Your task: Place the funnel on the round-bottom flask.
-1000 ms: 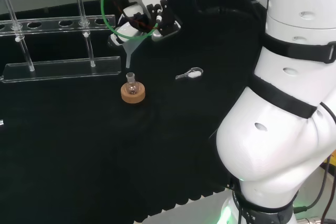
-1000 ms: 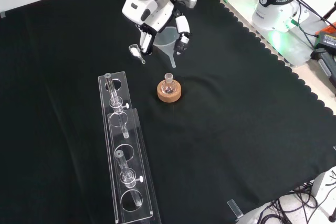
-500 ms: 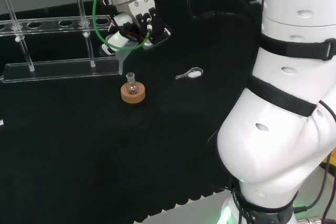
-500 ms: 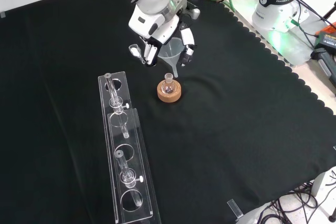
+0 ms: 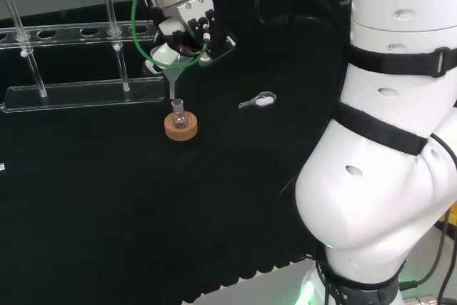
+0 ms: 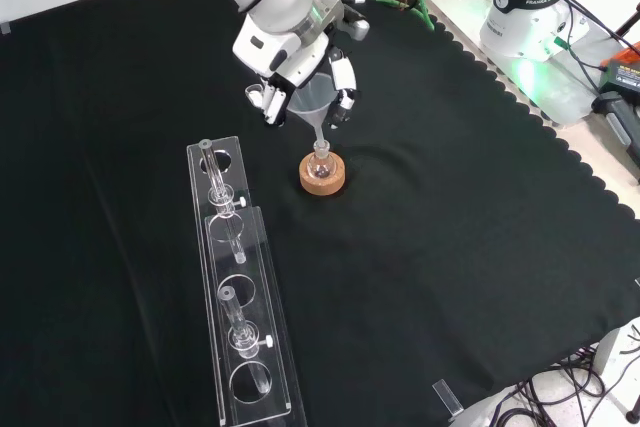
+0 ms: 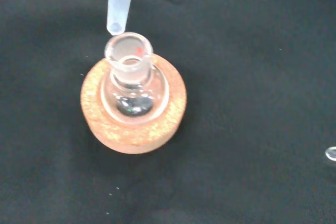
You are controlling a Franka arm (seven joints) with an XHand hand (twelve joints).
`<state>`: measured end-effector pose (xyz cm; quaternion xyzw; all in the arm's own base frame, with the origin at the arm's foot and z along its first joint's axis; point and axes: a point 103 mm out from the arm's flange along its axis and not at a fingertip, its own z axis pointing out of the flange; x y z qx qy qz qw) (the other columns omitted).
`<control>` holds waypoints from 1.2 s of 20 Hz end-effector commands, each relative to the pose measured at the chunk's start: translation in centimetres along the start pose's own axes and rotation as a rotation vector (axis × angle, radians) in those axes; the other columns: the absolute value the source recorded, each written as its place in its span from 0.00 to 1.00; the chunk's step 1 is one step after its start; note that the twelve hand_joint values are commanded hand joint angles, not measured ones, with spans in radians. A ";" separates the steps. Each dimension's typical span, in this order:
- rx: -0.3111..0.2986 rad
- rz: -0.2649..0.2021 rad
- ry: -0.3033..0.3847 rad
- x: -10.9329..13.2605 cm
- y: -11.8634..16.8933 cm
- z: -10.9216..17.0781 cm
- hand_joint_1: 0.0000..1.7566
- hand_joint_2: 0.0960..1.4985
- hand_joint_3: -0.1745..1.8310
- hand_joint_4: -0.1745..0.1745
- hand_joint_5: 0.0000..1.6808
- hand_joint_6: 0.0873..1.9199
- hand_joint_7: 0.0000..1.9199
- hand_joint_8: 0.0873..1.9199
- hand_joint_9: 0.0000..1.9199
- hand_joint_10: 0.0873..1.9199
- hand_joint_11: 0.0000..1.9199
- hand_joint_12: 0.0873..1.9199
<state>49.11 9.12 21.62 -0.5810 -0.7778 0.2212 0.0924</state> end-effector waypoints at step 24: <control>0.098 0.002 0.023 0.1 1.5 1.9 0.46 0.54 0.64 0.88 0.41 1.00 0.67 1.00 0.76 0.90 0.85 0.62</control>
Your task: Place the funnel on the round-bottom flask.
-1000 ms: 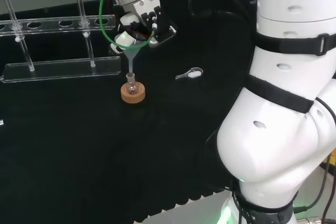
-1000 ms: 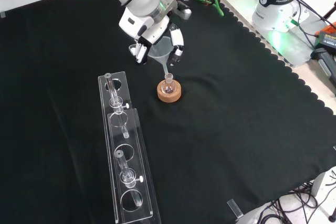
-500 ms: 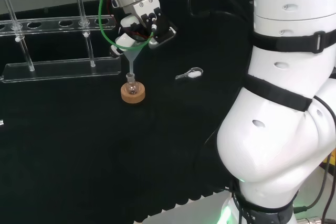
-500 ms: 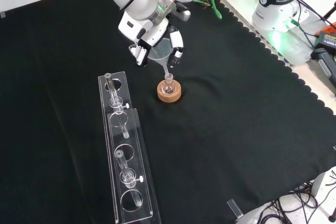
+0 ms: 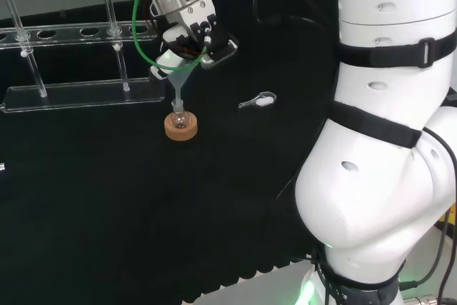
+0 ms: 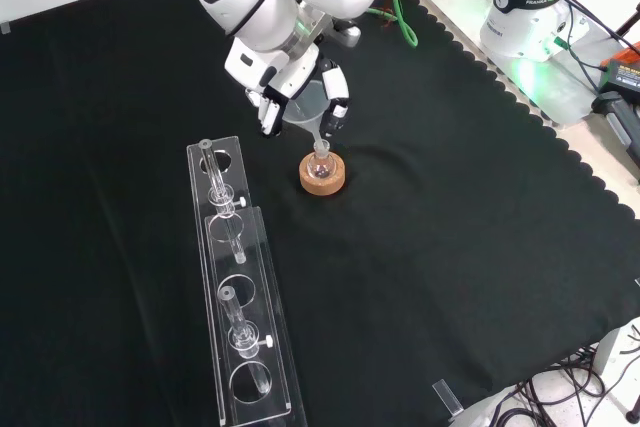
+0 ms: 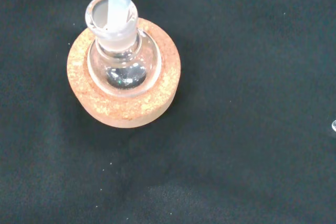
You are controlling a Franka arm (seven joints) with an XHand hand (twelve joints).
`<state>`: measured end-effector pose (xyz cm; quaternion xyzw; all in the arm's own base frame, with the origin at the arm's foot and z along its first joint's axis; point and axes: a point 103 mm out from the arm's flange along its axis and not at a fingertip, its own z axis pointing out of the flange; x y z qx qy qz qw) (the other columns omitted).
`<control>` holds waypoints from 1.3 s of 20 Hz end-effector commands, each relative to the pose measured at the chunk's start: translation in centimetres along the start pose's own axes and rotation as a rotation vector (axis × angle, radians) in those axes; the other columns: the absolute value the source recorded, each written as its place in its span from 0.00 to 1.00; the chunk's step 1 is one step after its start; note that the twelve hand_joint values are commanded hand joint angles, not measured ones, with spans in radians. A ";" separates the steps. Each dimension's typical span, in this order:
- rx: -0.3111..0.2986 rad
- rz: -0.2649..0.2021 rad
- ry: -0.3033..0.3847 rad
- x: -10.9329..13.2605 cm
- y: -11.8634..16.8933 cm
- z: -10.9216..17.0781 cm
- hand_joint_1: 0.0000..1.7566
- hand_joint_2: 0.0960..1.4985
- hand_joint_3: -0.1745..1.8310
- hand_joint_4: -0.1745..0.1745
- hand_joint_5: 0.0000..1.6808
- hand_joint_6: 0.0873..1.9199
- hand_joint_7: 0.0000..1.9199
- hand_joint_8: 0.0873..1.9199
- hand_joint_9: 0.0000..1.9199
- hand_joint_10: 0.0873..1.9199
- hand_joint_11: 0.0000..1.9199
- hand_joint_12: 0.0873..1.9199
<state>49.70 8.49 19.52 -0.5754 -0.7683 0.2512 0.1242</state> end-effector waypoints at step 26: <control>-0.043 0.073 -0.103 0.5 0.8 2.8 0.29 0.60 0.47 0.00 0.42 1.00 0.60 1.00 0.72 0.88 0.81 0.62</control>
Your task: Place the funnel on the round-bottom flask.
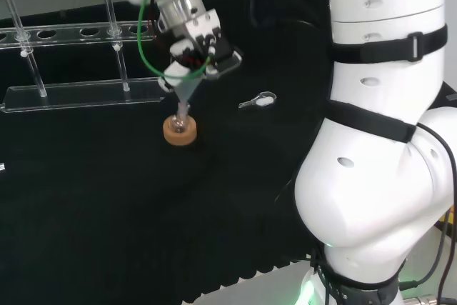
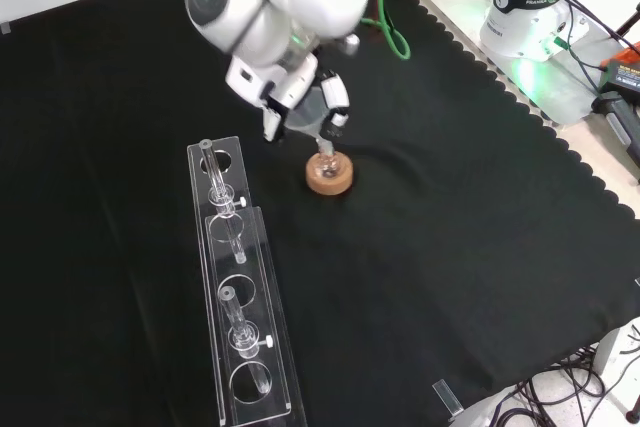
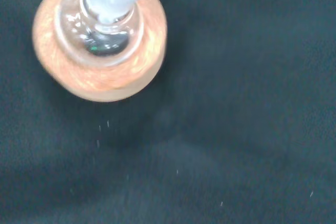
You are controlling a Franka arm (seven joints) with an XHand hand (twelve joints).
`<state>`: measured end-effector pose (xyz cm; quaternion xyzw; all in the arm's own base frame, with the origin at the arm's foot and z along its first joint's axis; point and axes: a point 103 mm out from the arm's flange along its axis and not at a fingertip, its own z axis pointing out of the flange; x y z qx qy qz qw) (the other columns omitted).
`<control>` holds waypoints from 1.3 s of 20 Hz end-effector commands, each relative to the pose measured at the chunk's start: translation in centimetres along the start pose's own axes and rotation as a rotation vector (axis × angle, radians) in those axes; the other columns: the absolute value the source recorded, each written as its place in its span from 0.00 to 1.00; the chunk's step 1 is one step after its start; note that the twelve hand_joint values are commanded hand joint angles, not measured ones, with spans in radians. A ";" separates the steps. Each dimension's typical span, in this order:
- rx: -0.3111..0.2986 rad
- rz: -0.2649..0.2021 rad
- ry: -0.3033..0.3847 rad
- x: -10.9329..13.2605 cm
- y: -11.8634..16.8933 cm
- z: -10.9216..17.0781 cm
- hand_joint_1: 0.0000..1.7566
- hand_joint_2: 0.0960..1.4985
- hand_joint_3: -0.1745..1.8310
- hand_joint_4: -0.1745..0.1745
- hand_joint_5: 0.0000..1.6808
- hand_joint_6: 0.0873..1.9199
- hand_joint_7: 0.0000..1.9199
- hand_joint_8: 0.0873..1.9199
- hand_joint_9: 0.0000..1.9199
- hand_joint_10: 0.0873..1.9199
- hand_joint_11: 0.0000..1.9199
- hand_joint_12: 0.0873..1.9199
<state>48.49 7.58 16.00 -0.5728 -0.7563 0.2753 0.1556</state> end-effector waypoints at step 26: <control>-0.086 0.183 -0.159 1.3 -1.6 -0.7 0.01 0.44 0.42 0.00 0.12 0.24 0.37 0.61 0.49 0.48 0.56 0.58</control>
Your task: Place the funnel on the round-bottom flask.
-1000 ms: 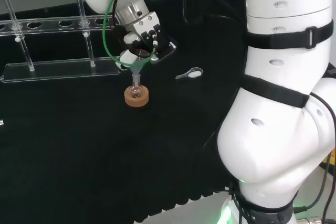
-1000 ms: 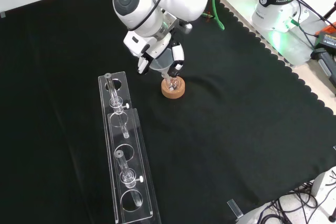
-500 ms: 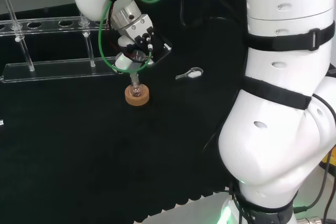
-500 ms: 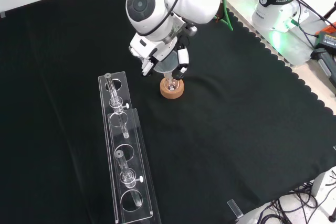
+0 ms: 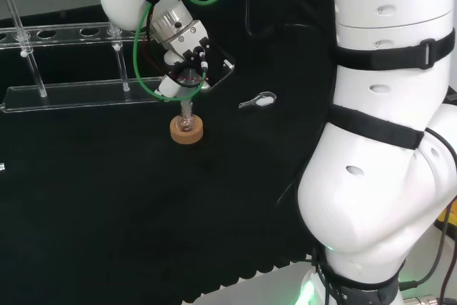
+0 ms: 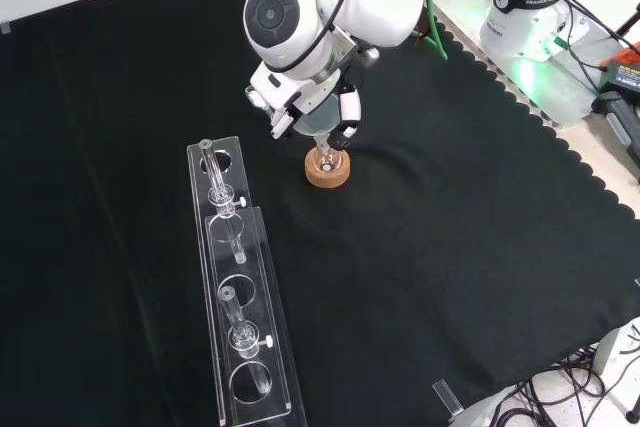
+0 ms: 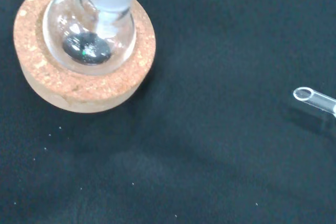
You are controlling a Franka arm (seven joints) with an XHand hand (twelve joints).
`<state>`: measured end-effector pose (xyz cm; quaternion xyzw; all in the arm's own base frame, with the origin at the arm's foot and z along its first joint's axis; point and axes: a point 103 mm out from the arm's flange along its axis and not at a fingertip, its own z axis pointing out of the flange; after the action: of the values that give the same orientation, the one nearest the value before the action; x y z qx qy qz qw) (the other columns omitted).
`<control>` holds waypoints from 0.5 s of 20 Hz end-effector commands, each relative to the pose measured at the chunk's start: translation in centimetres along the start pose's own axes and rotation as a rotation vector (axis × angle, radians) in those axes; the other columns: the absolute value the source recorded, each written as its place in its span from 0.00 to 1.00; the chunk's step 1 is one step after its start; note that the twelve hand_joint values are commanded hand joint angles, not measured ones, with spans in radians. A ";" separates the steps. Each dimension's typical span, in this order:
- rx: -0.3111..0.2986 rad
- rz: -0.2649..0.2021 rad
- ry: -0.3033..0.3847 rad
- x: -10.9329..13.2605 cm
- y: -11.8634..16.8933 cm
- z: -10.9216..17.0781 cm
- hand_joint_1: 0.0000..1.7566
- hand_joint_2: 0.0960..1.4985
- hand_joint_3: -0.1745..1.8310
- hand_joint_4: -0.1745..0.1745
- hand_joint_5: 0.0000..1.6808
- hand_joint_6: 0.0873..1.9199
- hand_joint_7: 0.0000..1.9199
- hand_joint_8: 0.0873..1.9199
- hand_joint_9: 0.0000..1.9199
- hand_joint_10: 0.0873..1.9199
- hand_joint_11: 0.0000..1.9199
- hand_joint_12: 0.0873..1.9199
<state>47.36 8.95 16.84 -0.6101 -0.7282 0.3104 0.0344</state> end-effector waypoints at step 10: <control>-0.133 0.039 0.140 -3.3 -2.5 -2.5 0.00 0.39 0.32 0.00 0.07 0.00 0.02 0.49 0.09 0.50 0.21 0.79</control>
<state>47.33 7.88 19.35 -0.6340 -0.7261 0.2623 0.0434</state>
